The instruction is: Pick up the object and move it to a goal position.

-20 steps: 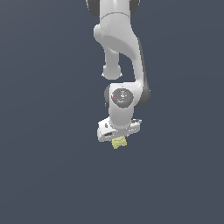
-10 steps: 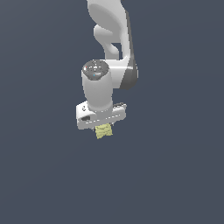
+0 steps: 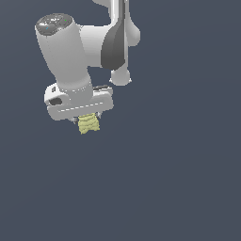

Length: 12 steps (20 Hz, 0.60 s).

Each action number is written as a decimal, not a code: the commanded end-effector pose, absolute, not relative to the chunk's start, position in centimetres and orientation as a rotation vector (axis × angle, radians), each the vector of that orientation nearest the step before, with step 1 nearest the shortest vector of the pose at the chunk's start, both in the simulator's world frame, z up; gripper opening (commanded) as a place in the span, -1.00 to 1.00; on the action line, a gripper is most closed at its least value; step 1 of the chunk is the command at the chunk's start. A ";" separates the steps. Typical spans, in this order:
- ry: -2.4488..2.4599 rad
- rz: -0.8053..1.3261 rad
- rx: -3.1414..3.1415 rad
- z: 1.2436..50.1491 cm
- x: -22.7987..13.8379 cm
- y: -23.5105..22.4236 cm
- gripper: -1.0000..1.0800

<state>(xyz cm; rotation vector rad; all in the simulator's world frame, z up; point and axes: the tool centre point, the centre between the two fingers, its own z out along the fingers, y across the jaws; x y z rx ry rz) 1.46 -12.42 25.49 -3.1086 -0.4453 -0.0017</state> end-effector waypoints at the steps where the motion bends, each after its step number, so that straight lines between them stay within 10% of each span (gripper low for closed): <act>1: -0.447 -0.001 -3.108 27.7 1.1 -14.3 -1.00; 12: -0.447 0.000 -3.109 32.7 0.6 -18.7 -1.00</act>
